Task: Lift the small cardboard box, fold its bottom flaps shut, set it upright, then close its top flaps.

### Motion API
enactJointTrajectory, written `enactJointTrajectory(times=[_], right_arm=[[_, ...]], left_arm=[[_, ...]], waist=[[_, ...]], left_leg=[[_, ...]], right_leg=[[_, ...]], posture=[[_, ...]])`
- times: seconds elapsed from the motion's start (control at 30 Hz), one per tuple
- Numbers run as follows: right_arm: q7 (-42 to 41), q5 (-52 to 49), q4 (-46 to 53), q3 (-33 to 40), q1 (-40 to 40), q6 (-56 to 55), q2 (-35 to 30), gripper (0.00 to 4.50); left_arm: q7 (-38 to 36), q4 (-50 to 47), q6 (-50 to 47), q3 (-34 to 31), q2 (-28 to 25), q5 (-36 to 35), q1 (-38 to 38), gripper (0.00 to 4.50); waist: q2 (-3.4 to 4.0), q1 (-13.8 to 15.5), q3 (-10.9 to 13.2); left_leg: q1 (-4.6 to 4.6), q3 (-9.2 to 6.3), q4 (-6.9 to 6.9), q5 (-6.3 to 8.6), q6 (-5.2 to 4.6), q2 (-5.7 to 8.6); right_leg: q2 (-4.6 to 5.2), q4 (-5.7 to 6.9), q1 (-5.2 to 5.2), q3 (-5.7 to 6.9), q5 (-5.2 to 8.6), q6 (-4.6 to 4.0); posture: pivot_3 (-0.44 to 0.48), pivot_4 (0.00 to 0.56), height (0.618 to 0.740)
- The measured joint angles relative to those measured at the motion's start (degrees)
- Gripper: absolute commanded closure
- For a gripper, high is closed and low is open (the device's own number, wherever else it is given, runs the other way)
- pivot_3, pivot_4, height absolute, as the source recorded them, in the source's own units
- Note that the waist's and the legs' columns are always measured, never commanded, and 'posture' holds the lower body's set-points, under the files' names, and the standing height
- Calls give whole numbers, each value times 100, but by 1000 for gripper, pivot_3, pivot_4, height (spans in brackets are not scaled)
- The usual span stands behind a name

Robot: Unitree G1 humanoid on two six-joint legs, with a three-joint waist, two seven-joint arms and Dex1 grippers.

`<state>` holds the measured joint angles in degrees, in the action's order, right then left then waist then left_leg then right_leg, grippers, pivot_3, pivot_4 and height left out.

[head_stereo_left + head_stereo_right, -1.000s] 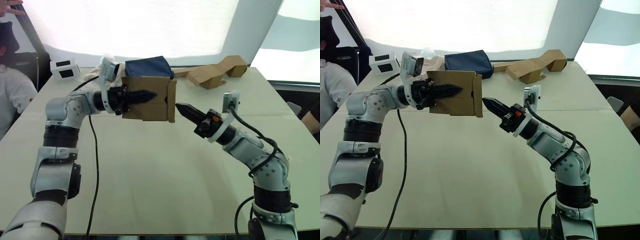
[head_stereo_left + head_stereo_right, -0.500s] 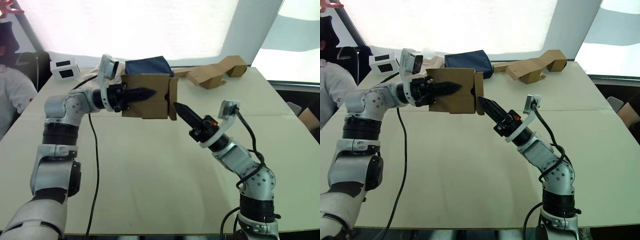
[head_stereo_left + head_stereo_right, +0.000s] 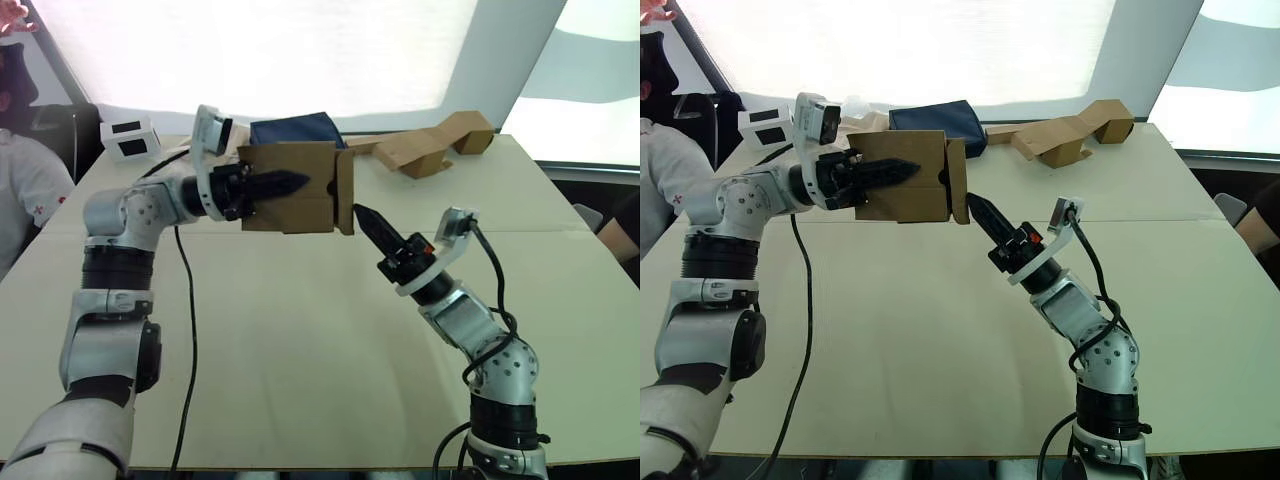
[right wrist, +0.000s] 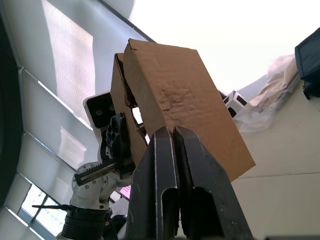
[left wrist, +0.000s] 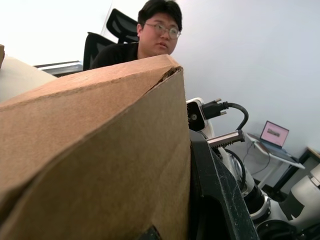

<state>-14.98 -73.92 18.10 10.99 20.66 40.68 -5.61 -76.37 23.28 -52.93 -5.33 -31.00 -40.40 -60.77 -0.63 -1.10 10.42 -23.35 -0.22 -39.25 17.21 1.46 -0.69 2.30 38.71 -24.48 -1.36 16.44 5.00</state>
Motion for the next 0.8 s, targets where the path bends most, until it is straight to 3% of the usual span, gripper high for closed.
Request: enactJointTrajectory(times=[0.5, 0.7, 0.8], right_arm=[[21, 2, -8, -136, -1, -105, 59, 4196], [109, -69, -20, -94, -60, -195, 94, 1966], [146, -202, -74, -9, -61, -233, 159, 1966]], left_arm=[[58, -149, 74, 3, 59, -7, 90, 4500], [49, -100, 67, 2, 38, -10, 88, 4500], [46, -69, 60, 1, 27, -12, 88, 4500]], waist=[[0, 0, 0], [0, 0, 0], [0, 0, 0]], left_leg=[[0, 0, 0, 0, 0, 0], [0, 0, 0, 0, 0, 0], [0, 0, 0, 0, 0, 0]], right_leg=[[0, 1, 0, 0, 0, 0], [0, 1, 0, 0, 0, 0], [0, 1, 0, 0, 0, 0]], posture=[[0, 150, 740], [0, 150, 740], [0, 150, 740]])
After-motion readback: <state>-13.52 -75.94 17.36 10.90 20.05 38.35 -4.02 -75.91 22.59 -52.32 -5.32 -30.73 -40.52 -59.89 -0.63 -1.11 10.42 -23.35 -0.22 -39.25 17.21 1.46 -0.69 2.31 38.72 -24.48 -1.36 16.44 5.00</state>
